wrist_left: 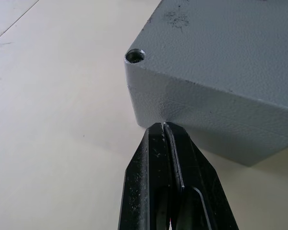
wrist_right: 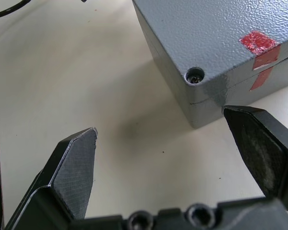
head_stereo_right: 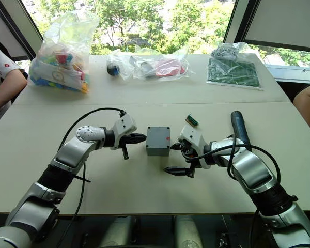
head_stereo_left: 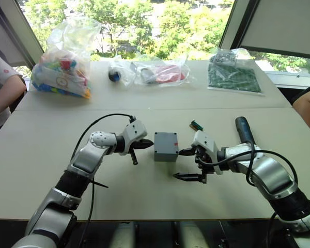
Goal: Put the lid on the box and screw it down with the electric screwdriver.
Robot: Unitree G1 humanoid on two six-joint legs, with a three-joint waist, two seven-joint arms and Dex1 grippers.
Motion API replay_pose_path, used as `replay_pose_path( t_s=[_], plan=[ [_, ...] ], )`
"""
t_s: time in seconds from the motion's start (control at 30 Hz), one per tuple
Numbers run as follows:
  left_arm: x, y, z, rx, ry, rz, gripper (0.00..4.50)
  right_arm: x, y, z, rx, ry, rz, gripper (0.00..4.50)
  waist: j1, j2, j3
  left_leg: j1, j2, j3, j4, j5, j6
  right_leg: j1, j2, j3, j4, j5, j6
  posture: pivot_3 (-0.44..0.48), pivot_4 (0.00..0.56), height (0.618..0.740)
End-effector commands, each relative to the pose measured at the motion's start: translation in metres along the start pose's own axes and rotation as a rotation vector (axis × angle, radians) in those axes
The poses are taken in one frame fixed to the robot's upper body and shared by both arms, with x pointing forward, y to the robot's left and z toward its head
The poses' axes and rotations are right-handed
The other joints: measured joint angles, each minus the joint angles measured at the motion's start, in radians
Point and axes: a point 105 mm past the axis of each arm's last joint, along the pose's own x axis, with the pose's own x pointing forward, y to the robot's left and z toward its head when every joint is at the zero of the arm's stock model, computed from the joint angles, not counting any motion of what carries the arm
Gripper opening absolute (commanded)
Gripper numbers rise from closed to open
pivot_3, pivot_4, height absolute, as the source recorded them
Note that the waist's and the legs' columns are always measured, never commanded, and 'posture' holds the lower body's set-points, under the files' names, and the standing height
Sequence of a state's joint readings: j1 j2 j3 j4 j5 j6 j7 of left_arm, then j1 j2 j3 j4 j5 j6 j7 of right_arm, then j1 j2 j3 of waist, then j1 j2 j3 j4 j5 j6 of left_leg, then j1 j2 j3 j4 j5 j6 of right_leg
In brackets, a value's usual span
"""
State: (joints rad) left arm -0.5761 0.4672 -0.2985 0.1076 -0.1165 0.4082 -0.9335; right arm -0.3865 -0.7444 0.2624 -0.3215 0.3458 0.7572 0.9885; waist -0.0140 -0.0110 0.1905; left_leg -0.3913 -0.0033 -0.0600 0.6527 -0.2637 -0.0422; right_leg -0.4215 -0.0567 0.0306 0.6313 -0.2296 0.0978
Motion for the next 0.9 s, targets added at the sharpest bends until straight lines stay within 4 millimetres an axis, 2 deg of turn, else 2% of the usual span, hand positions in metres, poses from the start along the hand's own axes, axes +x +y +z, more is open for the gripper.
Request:
replay_pose_path(
  t_s=[0.03,0.13,0.23,0.3,0.37,0.5,0.6,0.63,0.8,0.9],
  plan=[
    [-0.001,0.004,0.011,0.03,-0.034,0.013,0.0,-0.006,0.0,0.01,-0.038,-0.031,-0.016,4.48,0.0,0.0,0.0,0.0,0.0,0.0,0.0,0.0,0.0,0.0,0.0,0.0,0.0,0.0,0.0,0.0,0.15,0.74],
    [-0.003,0.0,0.01,0.025,-0.033,-0.009,0.0,-0.012,-0.004,0.01,-0.038,-0.021,-0.032,4.48,0.0,0.0,0.0,0.0,0.0,0.0,0.0,0.0,0.0,0.0,0.0,0.0,0.0,0.0,0.0,0.0,0.15,0.74],
    [-0.017,-0.002,0.006,-0.026,-0.027,-0.03,0.0,-0.039,-0.014,0.034,0.106,-0.169,-0.071,4.48,-0.001,0.0,0.0,0.0,0.0,0.0,0.0,0.0,0.0,0.0,0.0,0.0,0.0,0.0,0.0,0.0,0.15,0.74],
    [-0.026,-0.002,0.003,-0.11,-0.041,-0.043,0.0,-0.057,-0.015,0.04,0.166,-0.215,-0.074,4.48,-0.001,0.0,0.0,0.0,0.0,0.0,0.0,0.0,0.0,0.0,0.0,0.0,0.0,0.0,0.0,0.0,0.15,0.74],
    [-0.036,-0.002,0.012,-0.177,-0.113,-0.049,0.0,-0.074,-0.02,0.042,0.225,-0.26,-0.083,4.48,0.0,0.0,0.0,0.0,0.0,0.0,0.0,0.0,0.0,0.0,0.0,0.0,0.0,0.0,0.0,0.0,0.15,0.74],
    [-0.051,0.005,0.039,-0.264,-0.25,-0.026,0.0,-0.096,-0.048,0.054,0.298,-0.386,-0.18,4.48,-0.001,0.0,0.0,0.0,0.0,-0.001,0.0,0.0,0.0,0.0,0.0,-0.001,0.0,0.0,0.0,0.0,0.15,0.74],
    [-0.06,0.005,0.058,-0.286,-0.304,-0.028,0.0,-0.091,-0.095,0.051,0.288,-0.396,-0.383,4.48,-0.006,0.0,0.0,0.001,0.0,0.0,0.001,0.0,0.0,0.001,0.0,-0.001,0.0,0.0,0.0,0.0,0.15,0.74],
    [-0.061,0.005,0.061,-0.287,-0.309,-0.029,0.0,-0.089,-0.103,0.049,0.279,-0.384,-0.422,4.48,-0.008,0.0,0.0,0.001,0.0,0.0,0.0,0.0,0.0,0.001,0.0,-0.001,0.0,0.0,0.0,0.0,0.15,0.74],
    [-0.063,-0.008,0.069,-0.249,-0.287,-0.056,0.0,-0.072,-0.126,0.037,0.236,-0.325,-0.506,4.48,-0.006,0.0,0.0,0.0,0.0,0.0,-0.003,0.0,0.0,-0.001,0.0,-0.001,0.0,0.0,0.0,0.0,0.15,0.74],
    [-0.063,-0.017,0.067,-0.22,-0.245,-0.063,0.0,-0.053,-0.136,0.032,0.231,-0.309,-0.503,3.87,-0.011,0.0,0.0,0.0,0.0,0.001,-0.003,0.0,0.0,-0.001,-0.001,0.0,0.0,0.0,0.0,0.0,0.15,0.74]
  ],
)
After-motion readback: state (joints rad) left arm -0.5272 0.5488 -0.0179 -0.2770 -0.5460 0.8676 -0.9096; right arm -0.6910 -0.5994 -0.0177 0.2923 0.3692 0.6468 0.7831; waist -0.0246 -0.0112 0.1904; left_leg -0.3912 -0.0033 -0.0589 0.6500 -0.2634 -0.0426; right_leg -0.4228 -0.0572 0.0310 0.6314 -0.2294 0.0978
